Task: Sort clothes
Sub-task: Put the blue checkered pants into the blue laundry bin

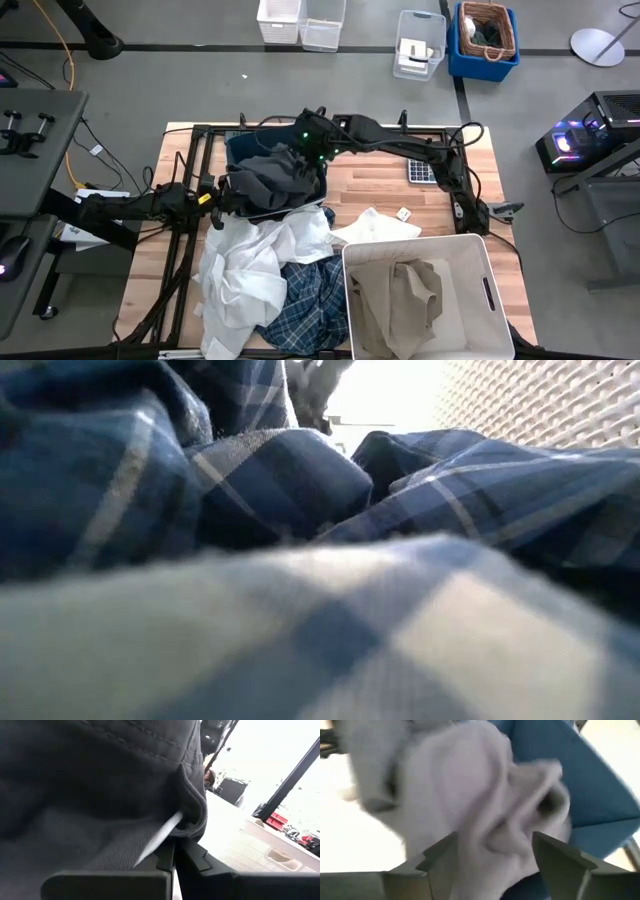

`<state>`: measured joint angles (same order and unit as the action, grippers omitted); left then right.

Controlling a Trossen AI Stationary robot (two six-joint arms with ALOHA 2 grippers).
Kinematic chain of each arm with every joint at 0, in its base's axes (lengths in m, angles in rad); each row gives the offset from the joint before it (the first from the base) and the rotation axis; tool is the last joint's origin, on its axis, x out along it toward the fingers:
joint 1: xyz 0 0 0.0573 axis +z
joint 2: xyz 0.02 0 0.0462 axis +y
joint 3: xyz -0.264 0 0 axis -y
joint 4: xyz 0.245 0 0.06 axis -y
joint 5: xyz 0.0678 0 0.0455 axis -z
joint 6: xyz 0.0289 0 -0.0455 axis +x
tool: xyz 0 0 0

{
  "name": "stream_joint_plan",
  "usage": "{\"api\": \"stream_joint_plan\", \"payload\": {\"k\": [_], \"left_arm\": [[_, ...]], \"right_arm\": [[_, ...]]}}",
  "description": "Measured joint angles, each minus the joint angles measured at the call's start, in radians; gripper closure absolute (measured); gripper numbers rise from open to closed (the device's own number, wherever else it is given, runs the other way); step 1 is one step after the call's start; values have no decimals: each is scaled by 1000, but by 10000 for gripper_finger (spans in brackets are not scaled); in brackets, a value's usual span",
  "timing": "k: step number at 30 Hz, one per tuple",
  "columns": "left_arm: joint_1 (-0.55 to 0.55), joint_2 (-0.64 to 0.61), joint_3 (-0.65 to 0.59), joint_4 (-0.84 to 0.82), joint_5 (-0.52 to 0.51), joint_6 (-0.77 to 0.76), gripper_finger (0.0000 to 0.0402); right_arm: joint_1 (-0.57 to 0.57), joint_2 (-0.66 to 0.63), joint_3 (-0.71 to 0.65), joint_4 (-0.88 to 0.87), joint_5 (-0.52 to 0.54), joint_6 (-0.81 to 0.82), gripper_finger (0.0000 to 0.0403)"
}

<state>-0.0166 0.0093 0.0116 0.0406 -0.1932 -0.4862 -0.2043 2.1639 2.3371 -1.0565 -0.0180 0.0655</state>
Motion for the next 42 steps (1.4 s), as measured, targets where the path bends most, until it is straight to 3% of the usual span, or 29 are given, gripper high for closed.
{"api": "stream_joint_plan", "payload": {"k": [3, 8, 14, 17, 24, 35, 42], "left_arm": [[0, 0, 0, 0, 0, 0, 401], [0, 0, 0, 2, 0, 0, 401], [0, 0, 0, 0, 0, 0, 401], [0, 0, 0, 0, 0, 0, 401], [0, 0, 0, 0, 0, 0, 401], [0, 0, 0, 0, 0, 0, 401], [0, 0, 0, 0, 0, 0, 401]], "right_arm": [[1, -63, -19, -43, -54, -37, 146], [42, -154, -59, -198, -248, -39, 144], [191, -128, -63, -274, -424, -66, 144], [274, -88, -63, -267, -452, -66, 144], [428, 13, -63, -163, -310, -71, 144], [547, 84, -63, -24, -93, -91, 144], [595, 84, -63, 40, -85, -124, 144]]}}
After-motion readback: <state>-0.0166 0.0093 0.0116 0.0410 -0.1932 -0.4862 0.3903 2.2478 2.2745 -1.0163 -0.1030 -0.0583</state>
